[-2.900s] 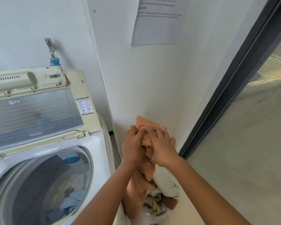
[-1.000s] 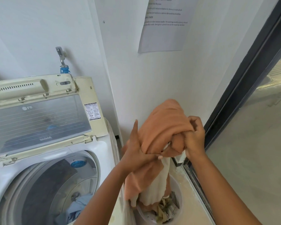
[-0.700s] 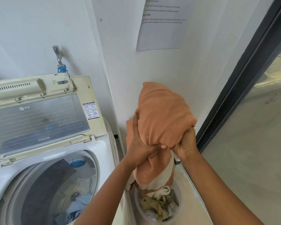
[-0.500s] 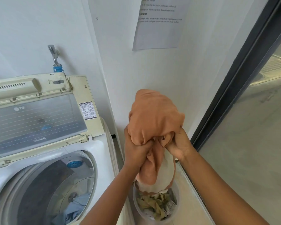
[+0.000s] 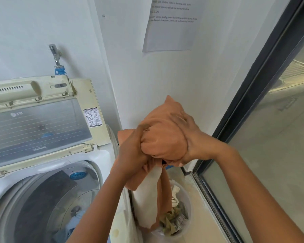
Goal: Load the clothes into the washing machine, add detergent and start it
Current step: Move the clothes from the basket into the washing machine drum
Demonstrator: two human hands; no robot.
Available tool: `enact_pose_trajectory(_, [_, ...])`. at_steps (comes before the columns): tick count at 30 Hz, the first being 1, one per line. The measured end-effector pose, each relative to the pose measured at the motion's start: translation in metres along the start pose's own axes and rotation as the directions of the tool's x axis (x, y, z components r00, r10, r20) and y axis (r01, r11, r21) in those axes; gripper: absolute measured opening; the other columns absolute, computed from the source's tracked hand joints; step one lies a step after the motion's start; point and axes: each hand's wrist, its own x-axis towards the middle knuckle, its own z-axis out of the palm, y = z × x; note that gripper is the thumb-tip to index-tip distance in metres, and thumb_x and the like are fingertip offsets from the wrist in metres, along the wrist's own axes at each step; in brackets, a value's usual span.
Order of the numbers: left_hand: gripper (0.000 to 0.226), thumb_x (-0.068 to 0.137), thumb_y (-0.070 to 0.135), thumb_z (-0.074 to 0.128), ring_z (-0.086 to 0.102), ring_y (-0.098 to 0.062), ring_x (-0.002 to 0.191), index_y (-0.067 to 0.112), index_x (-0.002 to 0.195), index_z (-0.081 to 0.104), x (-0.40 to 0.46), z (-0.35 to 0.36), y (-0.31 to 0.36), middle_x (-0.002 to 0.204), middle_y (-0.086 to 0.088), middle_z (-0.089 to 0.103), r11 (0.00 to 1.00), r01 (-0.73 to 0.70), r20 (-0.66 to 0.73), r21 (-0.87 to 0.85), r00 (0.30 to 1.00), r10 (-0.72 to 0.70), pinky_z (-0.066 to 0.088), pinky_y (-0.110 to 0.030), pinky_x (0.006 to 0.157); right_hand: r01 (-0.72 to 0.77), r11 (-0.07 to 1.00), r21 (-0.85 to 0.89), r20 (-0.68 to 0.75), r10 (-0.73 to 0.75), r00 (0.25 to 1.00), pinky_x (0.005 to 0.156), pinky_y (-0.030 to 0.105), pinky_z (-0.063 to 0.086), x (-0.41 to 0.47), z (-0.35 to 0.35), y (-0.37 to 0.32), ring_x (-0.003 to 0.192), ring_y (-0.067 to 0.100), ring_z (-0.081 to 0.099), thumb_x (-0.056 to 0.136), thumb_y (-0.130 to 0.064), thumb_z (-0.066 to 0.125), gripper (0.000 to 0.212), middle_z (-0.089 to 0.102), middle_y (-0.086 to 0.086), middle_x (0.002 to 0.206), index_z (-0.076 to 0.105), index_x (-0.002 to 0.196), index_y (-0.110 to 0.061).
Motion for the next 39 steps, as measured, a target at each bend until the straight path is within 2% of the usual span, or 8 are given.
enact_pose_trajectory(4, [0.069, 0.074, 0.016, 0.068, 0.053, -0.003, 0.092, 0.039, 0.132, 0.038, -0.003, -0.005, 0.014, 0.113, 0.020, 0.051, 0.989, -0.120, 0.081, 0.086, 0.990, 0.113, 0.037, -0.005, 0.067, 0.029, 0.972, -0.235, -0.061, -0.045, 0.997, 0.102, 0.056, 0.045, 0.011, 0.025, -0.008, 0.150, 0.037, -0.001, 0.044, -0.046, 0.091, 0.140, -0.019, -0.010, 0.160, -0.003, 0.147, -0.056])
enact_pose_trajectory(8, [0.060, 0.083, 0.015, 0.068, 0.063, 0.002, 0.076, 0.053, 0.113, 0.034, -0.008, -0.001, 0.020, 0.089, 0.019, 0.061, 0.993, -0.041, -0.046, -0.113, 0.998, 0.036, 0.044, -0.006, 0.056, 0.072, 0.997, -0.038, -0.275, -0.080, 0.958, 0.088, 0.048, 0.054, 0.015, 0.038, -0.002, 0.120, 0.018, 0.052, 0.055, -0.066, 0.079, 0.099, 0.041, -0.016, 0.141, 0.030, 0.139, -0.051])
enact_pose_trajectory(14, [0.085, 0.065, 0.021, 0.083, 0.057, -0.006, 0.113, 0.036, 0.131, 0.032, -0.008, 0.019, 0.007, 0.125, 0.014, 0.052, 0.932, -0.046, -0.234, -0.361, 0.971, -0.043, 0.050, -0.028, 0.092, 0.147, 0.959, 0.242, -0.540, 0.007, 0.841, 0.064, 0.037, 0.054, 0.014, 0.046, 0.005, 0.076, 0.008, 0.065, 0.062, -0.045, 0.075, 0.043, 0.067, -0.012, 0.084, 0.057, 0.099, -0.032])
enact_pose_trajectory(19, [0.120, 0.057, 0.061, 0.079, 0.034, 0.018, 0.129, 0.053, 0.144, -0.002, -0.012, 0.022, -0.017, 0.141, 0.039, 0.025, 0.907, 0.135, -0.047, -0.399, 0.985, -0.167, 0.037, -0.022, 0.105, 0.210, 0.854, 0.476, -0.608, 0.147, 0.780, 0.063, 0.032, 0.050, 0.020, 0.038, 0.013, 0.071, 0.008, 0.060, 0.060, -0.022, 0.079, 0.038, 0.064, -0.014, 0.080, 0.057, 0.091, -0.026])
enact_pose_trajectory(25, [0.133, 0.046, 0.086, 0.067, 0.039, 0.019, 0.120, 0.045, 0.148, -0.007, -0.029, 0.032, -0.022, 0.139, 0.041, 0.023, 0.817, 0.281, 0.152, -0.503, 0.960, -0.237, 0.039, -0.003, 0.088, 0.370, 0.447, 0.814, -0.543, 0.358, 0.760, 0.067, 0.031, 0.051, 0.024, 0.028, 0.014, 0.078, 0.015, 0.060, 0.060, 0.001, 0.070, 0.035, 0.065, -0.005, 0.083, 0.059, 0.087, -0.019])
enact_pose_trajectory(28, [0.139, 0.038, 0.097, 0.054, 0.038, 0.018, 0.113, 0.048, 0.147, -0.017, -0.023, 0.039, -0.010, 0.131, 0.050, 0.016, 0.786, 0.338, 0.194, -0.518, 0.941, -0.277, 0.035, -0.025, 0.100, 0.353, 0.191, 0.916, -0.401, 0.426, 0.811, 0.069, 0.033, 0.052, 0.030, 0.034, 0.016, 0.081, 0.022, 0.062, 0.063, -0.003, 0.063, 0.033, 0.065, 0.006, 0.087, 0.061, 0.095, -0.009])
enact_pose_trajectory(30, [0.132, 0.040, 0.095, 0.059, 0.045, -0.004, 0.126, 0.053, 0.147, -0.006, -0.017, 0.044, -0.006, 0.150, 0.027, 0.026, 0.714, 0.375, 0.219, -0.591, 0.927, -0.306, 0.039, -0.039, 0.109, 0.275, 0.062, 0.959, -0.275, 0.424, 0.863, 0.070, 0.032, 0.053, 0.030, 0.042, 0.016, 0.078, 0.021, 0.063, 0.067, -0.011, 0.060, 0.030, 0.066, 0.008, 0.085, 0.065, 0.096, -0.005])
enact_pose_trajectory(39, [0.118, 0.033, 0.069, 0.088, 0.062, -0.033, 0.114, 0.033, 0.137, 0.046, -0.007, 0.045, -0.013, 0.124, -0.011, 0.065, 0.401, 0.465, 0.264, -0.790, 0.847, -0.462, 0.051, -0.056, 0.095, 0.045, -0.110, 0.993, -0.015, 0.260, 0.965, 0.087, 0.034, 0.057, 0.021, 0.056, 0.020, 0.093, 0.022, 0.071, 0.060, -0.031, 0.086, 0.039, 0.074, 0.012, 0.102, 0.079, 0.094, -0.012])
